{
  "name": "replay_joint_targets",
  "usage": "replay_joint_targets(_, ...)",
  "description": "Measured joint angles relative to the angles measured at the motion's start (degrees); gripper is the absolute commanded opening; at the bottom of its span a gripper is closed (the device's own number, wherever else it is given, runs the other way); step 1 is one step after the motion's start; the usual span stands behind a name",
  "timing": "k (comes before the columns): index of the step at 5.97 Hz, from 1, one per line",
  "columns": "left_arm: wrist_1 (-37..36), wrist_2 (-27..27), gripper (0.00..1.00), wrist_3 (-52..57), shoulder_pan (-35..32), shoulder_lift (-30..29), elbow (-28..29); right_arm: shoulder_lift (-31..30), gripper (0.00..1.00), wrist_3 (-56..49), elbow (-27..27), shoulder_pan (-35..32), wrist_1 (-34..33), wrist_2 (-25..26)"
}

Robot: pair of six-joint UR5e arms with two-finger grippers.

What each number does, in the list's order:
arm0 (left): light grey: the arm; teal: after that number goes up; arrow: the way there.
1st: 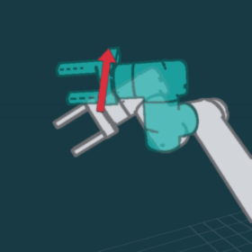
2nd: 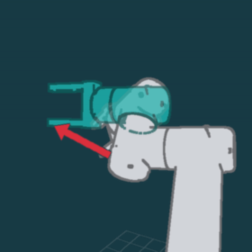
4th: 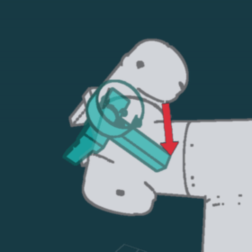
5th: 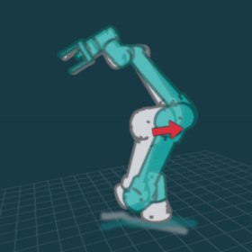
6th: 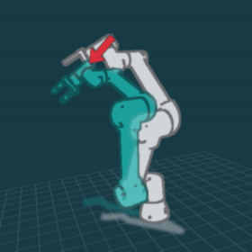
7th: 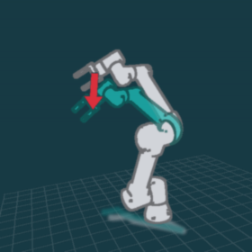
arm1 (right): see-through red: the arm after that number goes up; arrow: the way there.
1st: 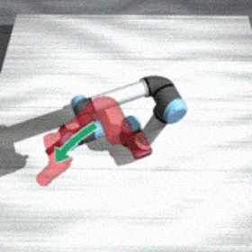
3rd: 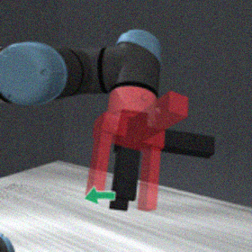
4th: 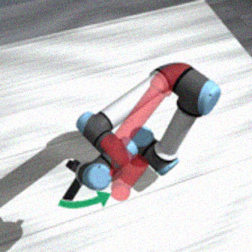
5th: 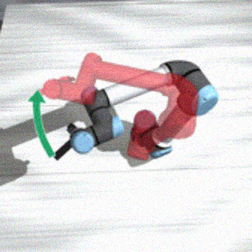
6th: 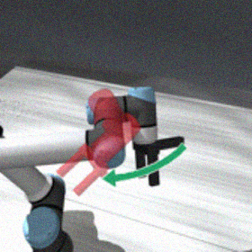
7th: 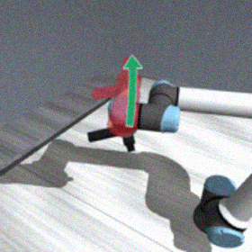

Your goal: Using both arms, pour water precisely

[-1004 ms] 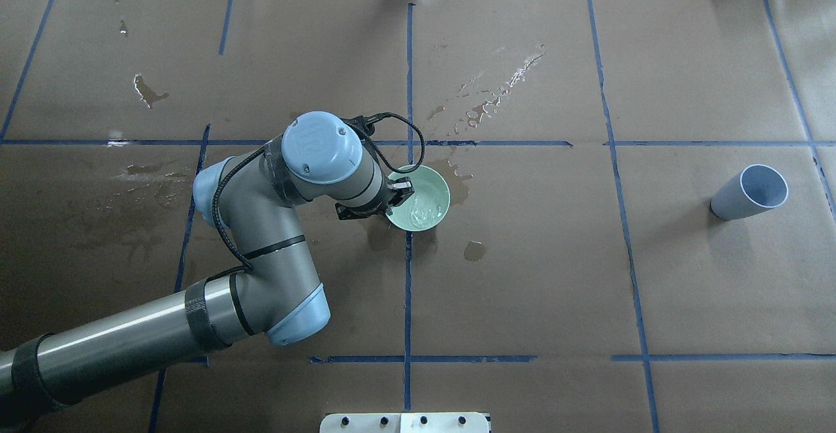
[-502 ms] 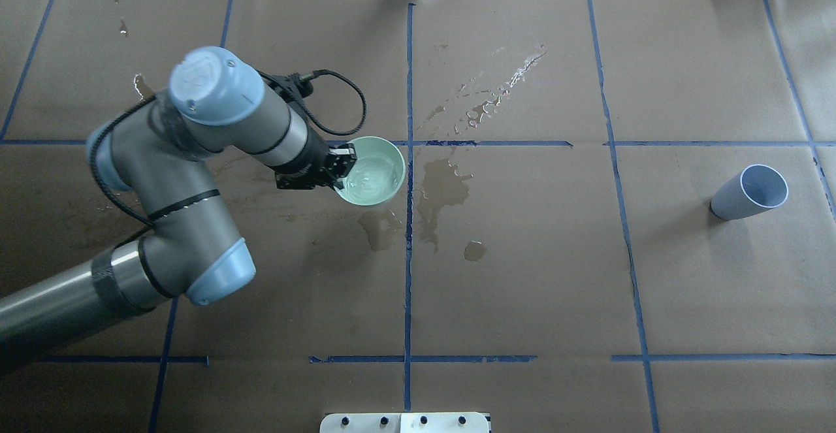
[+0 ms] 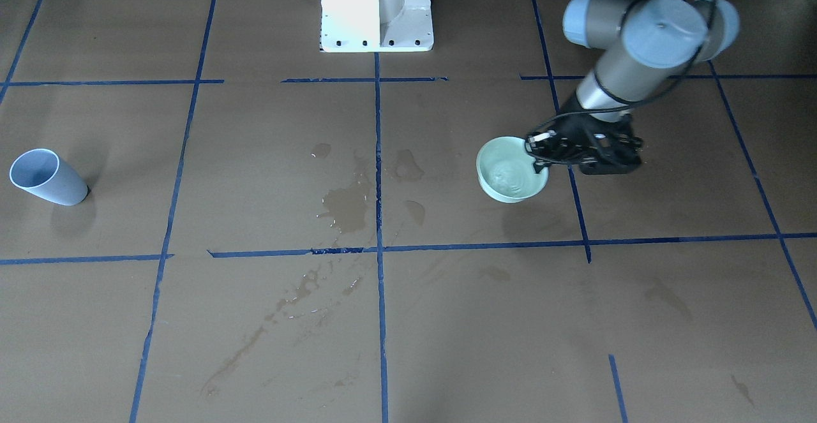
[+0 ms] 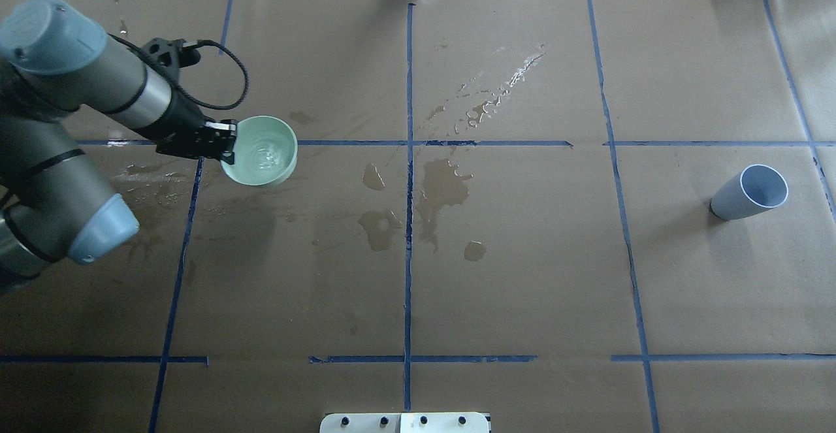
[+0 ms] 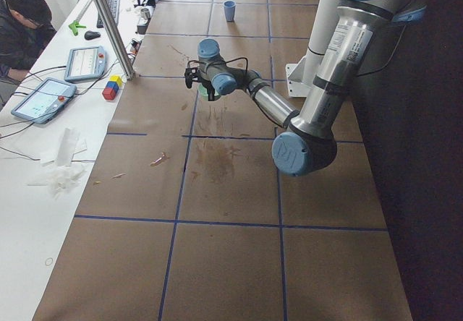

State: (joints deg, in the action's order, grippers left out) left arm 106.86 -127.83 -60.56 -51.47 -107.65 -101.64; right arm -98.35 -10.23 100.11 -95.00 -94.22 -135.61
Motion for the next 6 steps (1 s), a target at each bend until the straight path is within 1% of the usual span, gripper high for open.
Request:
replay_joint_targets(2, 1.7, -8.6, 0.00, 16.5, -10.7, 10.1, 0.2, 0.0, 1.00, 0.0, 0.0, 0.1, 0.0, 0.0)
replay_joint_targets(3, 1.9, -11.2, 0.00, 24.5, -15.0, 14.6, 0.5, 0.1, 1.00, 0.0, 0.0, 0.1, 0.0, 0.0)
replay_joint_targets(4, 2.7, -12.4, 0.00, 30.2, -17.6, 18.5, 0.8, 0.1, 1.00, -0.1, 0.0, 0.1, 0.0, 0.0)
replay_joint_targets(5, 6.1, -12.8, 0.00, 32.3, -18.6, 21.0, 2.3, 0.1, 1.00, -0.1, 0.0, 0.1, 0.0, 0.0)
replay_joint_targets(6, 11.7, -12.8, 0.00, 31.5, -18.8, 22.0, 5.6, 0.1, 1.00, -0.2, 0.1, 0.2, 0.0, 0.0)
